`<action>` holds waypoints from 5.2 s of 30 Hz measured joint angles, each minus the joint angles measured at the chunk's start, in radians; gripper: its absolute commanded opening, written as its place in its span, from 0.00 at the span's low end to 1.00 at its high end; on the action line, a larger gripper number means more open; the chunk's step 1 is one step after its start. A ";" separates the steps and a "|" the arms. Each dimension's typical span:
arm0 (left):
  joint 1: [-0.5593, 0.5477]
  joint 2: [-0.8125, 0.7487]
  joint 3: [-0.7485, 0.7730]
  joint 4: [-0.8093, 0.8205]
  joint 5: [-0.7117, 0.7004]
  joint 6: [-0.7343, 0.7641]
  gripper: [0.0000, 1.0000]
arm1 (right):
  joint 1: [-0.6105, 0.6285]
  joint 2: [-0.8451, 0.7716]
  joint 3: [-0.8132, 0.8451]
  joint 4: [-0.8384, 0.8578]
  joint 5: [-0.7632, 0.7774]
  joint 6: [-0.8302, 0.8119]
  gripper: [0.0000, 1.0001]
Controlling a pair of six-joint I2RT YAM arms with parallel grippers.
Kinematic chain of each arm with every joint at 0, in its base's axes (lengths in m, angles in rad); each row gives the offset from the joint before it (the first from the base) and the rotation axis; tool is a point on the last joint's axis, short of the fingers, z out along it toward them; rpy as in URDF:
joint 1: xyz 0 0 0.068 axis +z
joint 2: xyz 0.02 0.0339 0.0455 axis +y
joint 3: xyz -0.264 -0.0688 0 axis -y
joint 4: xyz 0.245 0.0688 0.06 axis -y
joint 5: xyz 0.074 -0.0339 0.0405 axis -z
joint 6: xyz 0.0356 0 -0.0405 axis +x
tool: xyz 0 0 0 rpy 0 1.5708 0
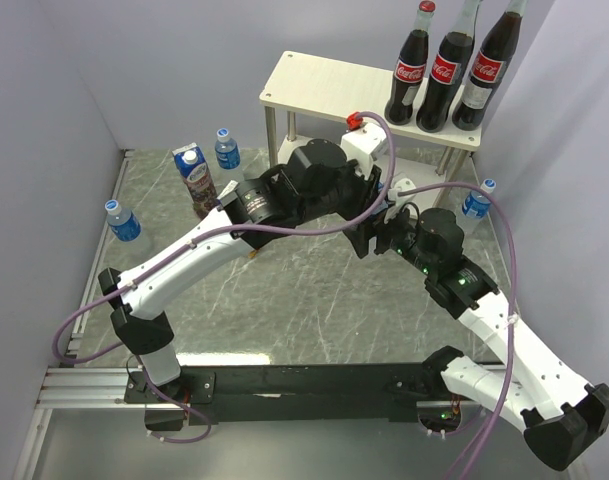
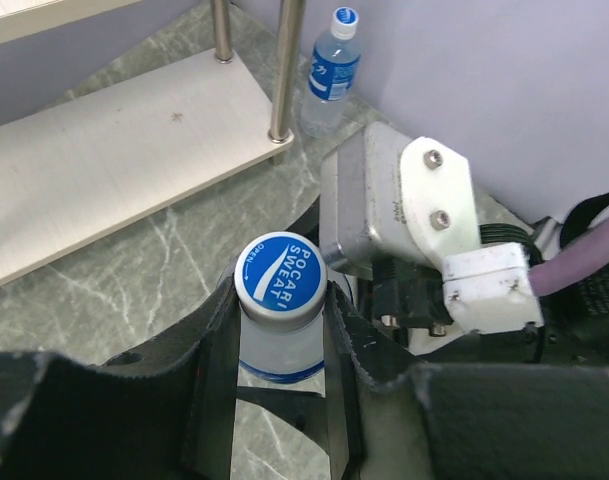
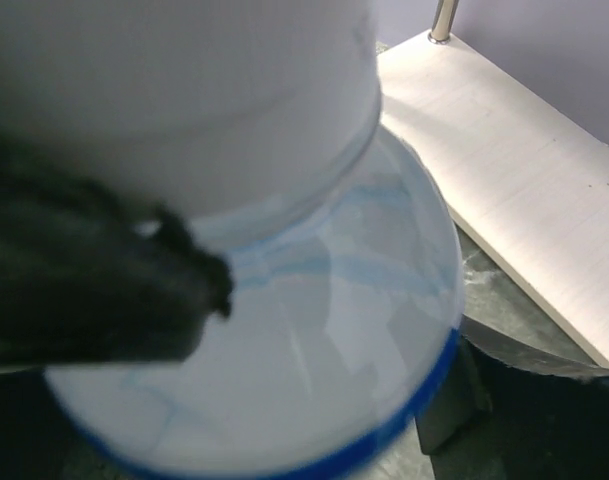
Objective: Place and organize the beverage onto the shelf
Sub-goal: Pick up the drink from the center of the board, then place the drink on the shelf.
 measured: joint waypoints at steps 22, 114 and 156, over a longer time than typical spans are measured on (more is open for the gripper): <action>-0.007 0.008 0.000 -0.029 -0.064 0.042 0.00 | 0.000 0.006 0.002 -0.037 -0.041 -0.004 0.38; -0.010 -0.910 -1.130 0.382 -0.587 0.082 0.82 | -0.451 0.752 -0.011 0.803 0.281 -0.019 0.37; -0.010 -0.944 -1.130 0.375 -0.573 0.055 0.81 | -0.468 0.761 0.056 0.743 0.312 0.026 0.80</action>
